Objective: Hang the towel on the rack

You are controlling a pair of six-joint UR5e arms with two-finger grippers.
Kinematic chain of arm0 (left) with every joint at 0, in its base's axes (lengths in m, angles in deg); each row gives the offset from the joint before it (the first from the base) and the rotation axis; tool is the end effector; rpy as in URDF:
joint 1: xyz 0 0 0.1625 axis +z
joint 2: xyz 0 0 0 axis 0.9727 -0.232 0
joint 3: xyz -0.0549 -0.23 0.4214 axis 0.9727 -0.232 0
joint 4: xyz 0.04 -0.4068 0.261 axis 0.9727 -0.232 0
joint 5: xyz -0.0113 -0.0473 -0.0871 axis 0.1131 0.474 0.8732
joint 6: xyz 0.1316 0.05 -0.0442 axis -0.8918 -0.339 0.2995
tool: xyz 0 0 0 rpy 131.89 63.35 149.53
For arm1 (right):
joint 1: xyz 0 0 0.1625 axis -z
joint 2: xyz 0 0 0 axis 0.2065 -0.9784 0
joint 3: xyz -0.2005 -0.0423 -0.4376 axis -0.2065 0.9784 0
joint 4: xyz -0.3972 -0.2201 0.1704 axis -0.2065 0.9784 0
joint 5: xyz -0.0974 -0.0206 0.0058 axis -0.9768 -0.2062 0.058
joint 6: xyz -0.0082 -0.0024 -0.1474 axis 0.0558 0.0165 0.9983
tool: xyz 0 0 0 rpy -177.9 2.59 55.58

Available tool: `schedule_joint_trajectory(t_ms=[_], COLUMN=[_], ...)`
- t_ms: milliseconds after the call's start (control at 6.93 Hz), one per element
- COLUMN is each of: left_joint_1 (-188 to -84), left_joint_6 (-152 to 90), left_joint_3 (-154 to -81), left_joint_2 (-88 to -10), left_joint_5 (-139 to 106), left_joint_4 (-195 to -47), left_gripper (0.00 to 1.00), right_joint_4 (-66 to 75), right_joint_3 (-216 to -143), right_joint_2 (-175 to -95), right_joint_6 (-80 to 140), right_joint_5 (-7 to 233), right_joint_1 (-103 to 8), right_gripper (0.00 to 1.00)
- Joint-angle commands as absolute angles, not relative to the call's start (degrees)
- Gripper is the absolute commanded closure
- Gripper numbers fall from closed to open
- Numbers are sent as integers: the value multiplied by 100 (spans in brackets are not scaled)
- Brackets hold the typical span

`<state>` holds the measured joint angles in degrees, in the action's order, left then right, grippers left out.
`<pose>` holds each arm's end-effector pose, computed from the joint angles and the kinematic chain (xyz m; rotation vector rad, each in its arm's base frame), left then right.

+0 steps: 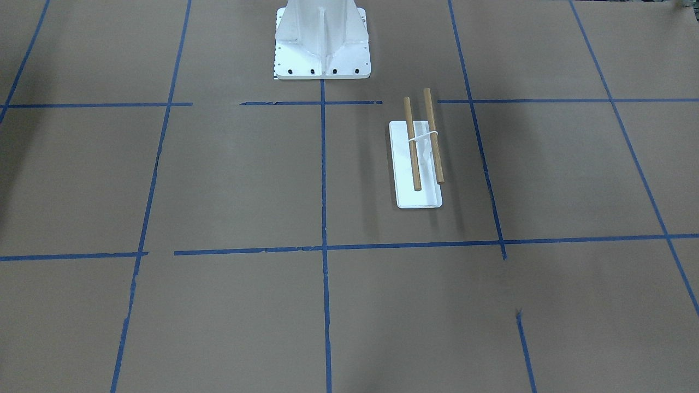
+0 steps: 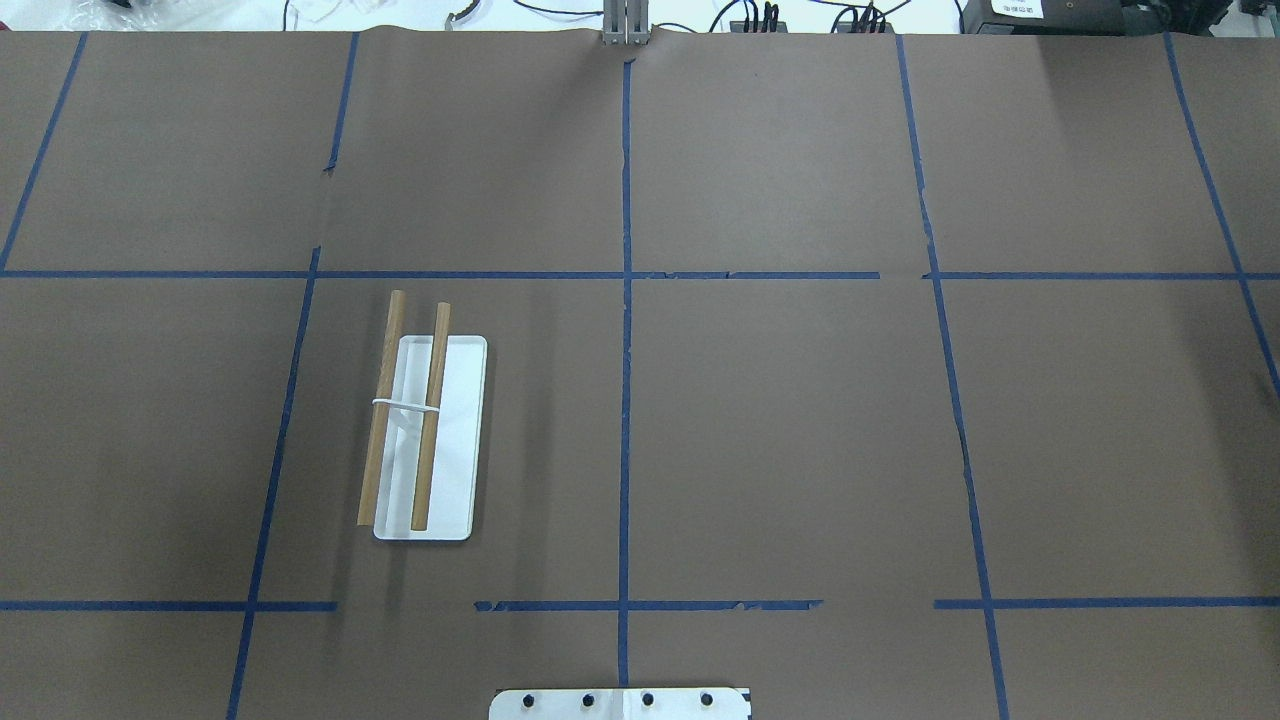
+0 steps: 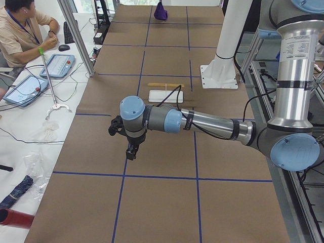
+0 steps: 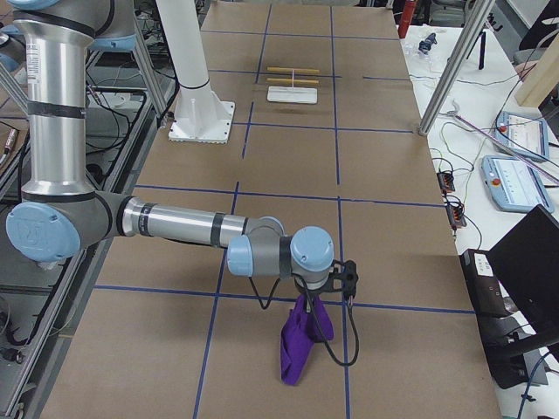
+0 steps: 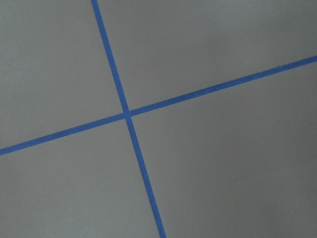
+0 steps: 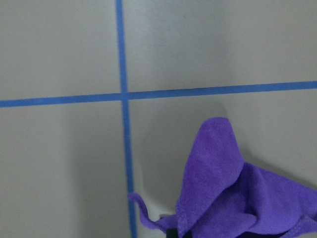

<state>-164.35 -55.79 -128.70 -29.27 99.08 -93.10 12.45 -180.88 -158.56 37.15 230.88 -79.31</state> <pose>-0.0030 -0.5725 0.6300 0.2244 0.8073 0.2748 0.0301 -0.5446 0.7182 0.0439 -0.8974 0.1194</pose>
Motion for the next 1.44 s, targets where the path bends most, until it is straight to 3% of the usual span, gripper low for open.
schedule_joint_trajectory(t_ms=[0,144,433,721,865,1010,1298], left_joint_1=[-16343,-16246,-15606,-14844,-14413,-14078,-13218], left_joint_6=[-5080,-4433,-2041,999,2345,3185,5004], left_joint_3=[-13108,-13169,-13301,-13196,-13179,-13213,-13118], left_joint_2=[-2974,-3000,-3088,-3847,-4445,-4781,-5519], left_joint_5=[10519,10969,10965,10877,10720,10658,10640], left_joint_4=[-9834,-9986,-11543,-12343,-12343,-12343,-12335], left_gripper=[0,0,1,19,21,12,12], right_joint_4=[1513,1504,1495,1495,1469,1469,1442], right_joint_3=[-19509,-19967,-20130,-20130,-20113,-20078,-20060], right_joint_2=[-15720,-15249,-13863,-12823,-12470,-12136,-11730], right_joint_6=[2073,898,-1396,-2904,-3302,-3541,-3772], right_joint_5=[23668,23669,23617,23136,22959,22557,21711], right_joint_1=[-7128,-6557,-5554,-4578,-4086,-3612,-2845], right_gripper=[100,100,100,100,100,100,100])
